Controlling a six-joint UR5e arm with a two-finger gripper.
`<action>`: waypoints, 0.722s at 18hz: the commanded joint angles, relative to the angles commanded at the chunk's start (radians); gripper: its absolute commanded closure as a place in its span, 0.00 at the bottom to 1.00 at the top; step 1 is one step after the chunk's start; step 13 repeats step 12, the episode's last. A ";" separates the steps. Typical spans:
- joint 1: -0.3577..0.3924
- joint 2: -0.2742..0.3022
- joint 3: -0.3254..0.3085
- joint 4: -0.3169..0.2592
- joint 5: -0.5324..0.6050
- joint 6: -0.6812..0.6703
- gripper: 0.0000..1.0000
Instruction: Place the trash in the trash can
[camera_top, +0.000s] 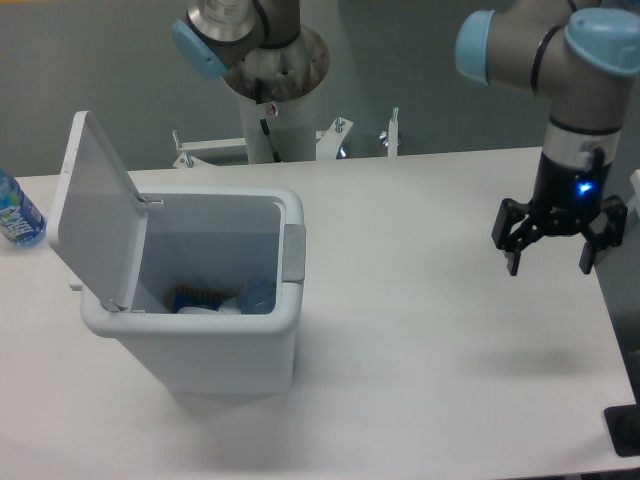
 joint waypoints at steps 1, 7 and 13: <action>-0.017 -0.002 0.000 -0.005 0.042 0.034 0.00; -0.028 -0.009 -0.005 -0.003 0.070 0.053 0.00; -0.028 -0.008 -0.011 0.002 0.071 0.051 0.00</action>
